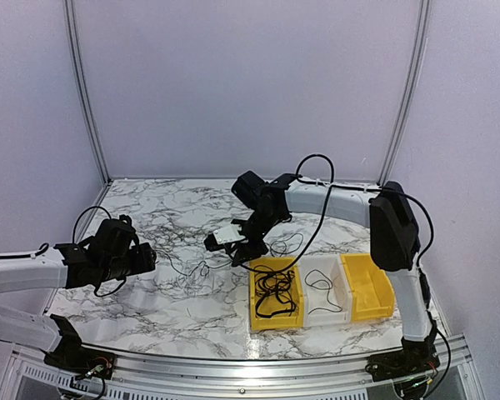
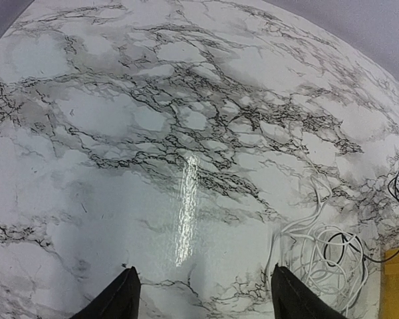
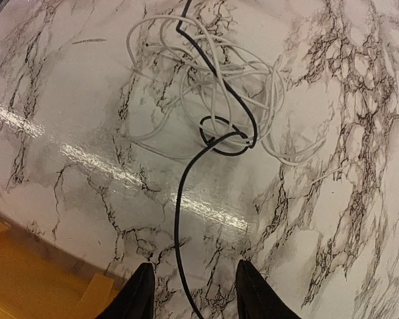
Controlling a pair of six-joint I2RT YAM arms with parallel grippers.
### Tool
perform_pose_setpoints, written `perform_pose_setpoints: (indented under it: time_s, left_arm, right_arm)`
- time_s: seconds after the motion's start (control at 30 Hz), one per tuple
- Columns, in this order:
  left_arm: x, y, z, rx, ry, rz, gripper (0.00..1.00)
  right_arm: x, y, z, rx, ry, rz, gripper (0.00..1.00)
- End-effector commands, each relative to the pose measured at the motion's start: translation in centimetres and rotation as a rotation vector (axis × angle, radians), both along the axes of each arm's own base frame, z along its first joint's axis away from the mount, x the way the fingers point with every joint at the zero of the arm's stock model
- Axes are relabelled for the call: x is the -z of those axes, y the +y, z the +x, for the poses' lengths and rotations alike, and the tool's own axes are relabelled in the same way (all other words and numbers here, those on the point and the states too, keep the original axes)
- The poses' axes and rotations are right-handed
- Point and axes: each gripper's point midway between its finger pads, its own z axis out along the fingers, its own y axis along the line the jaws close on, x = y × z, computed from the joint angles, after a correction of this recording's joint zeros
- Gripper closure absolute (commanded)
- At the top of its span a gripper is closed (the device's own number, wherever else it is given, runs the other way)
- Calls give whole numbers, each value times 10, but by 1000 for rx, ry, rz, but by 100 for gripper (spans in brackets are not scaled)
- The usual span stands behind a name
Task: Untangle the cables
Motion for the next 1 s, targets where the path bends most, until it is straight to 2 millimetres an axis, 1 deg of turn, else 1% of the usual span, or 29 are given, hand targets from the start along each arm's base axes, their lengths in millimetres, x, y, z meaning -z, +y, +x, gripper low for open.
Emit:
perform_pose_setpoints:
  time_s: [0.0, 0.03, 0.07, 0.1, 0.13, 0.17, 0.2, 0.23, 0.27, 0.33, 0.4, 0.47, 0.57, 0.67, 0.87, 0.93, 0.97]
  left_arm:
    - [-3, 5, 1, -24, -11, 3, 29]
    - [-4, 5, 1, -23, -14, 2, 29]
    - [-5, 5, 1, -21, -17, 2, 29]
    - [-6, 5, 1, -18, -20, 4, 29]
    - [-7, 5, 0, -15, -23, 4, 29]
    - [-6, 7, -1, -13, -23, 9, 29]
    - [-6, 8, -2, -13, -24, 11, 31]
    - [-5, 11, -4, -17, -22, 19, 35]
    - [-3, 16, -5, -31, -17, 25, 41]
    - [2, 27, -9, -79, -5, 22, 58]
    - [5, 41, -13, -142, -7, 2, 67]
    - [8, 53, -17, -201, -16, -27, 76]
    - [14, 67, -24, -270, -17, -64, 91]
    - [20, 77, -31, -307, -9, -73, 100]
    - [26, 89, -39, -344, 4, -57, 100]
    - [27, 91, -40, -354, 8, -61, 100]
    - [28, 91, -41, -355, 10, -64, 100]
  right_arm:
    - [8, 9, 10, -11, -91, -37, 60]
    - [11, 10, 12, -10, -105, -46, 67]
    - [12, 12, 14, -10, -117, -52, 78]
    - [8, 14, 18, -3, -126, -50, 90]
    - [1, 17, 20, 7, -130, -42, 98]
    - [-11, 20, 24, 23, -138, -25, 100]
    - [-26, 22, 27, 35, -145, -1, 100]
    - [-45, 23, 29, 44, -154, 34, 100]
    - [-64, 24, 31, 54, -167, 71, 100]
    - [-104, 20, 39, 78, -211, 140, 100]
    - [-134, 9, 46, 94, -260, 182, 100]
    - [-154, -5, 57, 117, -305, 201, 100]
    - [-175, -29, 80, 177, -365, 209, 100]
    - [-193, -50, 107, 259, -409, 228, 100]
    - [-222, -87, 163, 453, -483, 282, 100]
    - [-229, -96, 176, 504, -501, 299, 100]
    - [-232, -99, 180, 519, -501, 308, 100]
